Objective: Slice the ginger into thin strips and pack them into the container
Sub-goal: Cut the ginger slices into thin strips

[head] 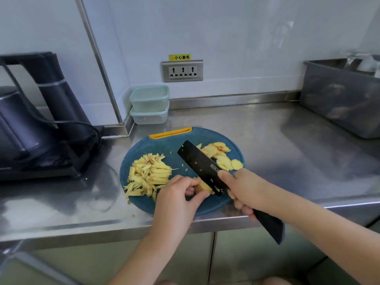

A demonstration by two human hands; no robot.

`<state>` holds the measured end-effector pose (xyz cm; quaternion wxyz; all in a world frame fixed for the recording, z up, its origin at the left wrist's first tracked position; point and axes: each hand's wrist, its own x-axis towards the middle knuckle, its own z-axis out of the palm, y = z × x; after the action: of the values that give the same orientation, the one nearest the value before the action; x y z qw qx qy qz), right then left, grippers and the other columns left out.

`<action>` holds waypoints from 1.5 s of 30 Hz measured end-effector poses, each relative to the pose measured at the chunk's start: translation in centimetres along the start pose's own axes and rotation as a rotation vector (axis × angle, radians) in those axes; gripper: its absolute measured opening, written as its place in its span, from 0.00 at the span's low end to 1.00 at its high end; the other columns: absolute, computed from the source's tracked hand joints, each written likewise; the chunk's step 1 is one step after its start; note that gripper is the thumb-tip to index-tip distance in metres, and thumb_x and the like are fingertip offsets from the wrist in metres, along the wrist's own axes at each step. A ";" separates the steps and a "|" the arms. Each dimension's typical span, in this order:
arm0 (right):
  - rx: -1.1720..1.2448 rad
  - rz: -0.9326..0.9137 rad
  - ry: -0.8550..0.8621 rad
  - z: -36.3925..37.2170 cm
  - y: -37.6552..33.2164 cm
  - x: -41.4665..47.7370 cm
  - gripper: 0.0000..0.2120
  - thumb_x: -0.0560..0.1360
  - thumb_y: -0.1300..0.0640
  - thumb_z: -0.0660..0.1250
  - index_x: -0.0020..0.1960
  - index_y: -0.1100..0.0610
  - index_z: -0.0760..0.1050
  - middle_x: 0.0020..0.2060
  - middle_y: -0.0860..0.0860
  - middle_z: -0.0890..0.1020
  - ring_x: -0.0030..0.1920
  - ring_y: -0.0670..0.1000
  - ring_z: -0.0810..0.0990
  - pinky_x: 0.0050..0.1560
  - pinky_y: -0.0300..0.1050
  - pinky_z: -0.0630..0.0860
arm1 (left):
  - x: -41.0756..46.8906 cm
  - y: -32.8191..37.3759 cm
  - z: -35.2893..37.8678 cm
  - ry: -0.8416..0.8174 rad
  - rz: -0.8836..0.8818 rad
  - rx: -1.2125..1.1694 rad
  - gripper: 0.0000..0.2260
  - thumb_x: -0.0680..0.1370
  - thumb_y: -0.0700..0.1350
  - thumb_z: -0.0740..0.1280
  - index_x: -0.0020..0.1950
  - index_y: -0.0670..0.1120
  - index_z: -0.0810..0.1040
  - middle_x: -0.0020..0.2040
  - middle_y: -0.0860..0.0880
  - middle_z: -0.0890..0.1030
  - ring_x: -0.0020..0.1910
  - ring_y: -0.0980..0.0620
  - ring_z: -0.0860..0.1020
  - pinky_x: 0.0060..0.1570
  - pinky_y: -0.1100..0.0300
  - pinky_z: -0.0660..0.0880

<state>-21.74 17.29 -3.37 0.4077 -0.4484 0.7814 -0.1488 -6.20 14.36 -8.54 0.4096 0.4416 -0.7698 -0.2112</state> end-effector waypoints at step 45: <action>-0.059 -0.113 -0.087 -0.7 -1.0 -1.3 0.22 0.82 0.43 0.50 0.36 0.56 0.63 0.24 0.53 0.66 0.19 0.49 0.63 0.22 0.40 0.71 | -0.1 -0.7 0.6 0.042 0.065 0.061 0.11 0.67 0.46 0.78 0.48 0.48 0.83 0.40 0.58 0.78 0.37 0.62 0.79 0.39 0.63 0.80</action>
<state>-21.35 17.71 -1.69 0.4186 -0.5098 0.7404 -0.1288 -6.32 14.03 -9.39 0.4187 0.4332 -0.7810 -0.1647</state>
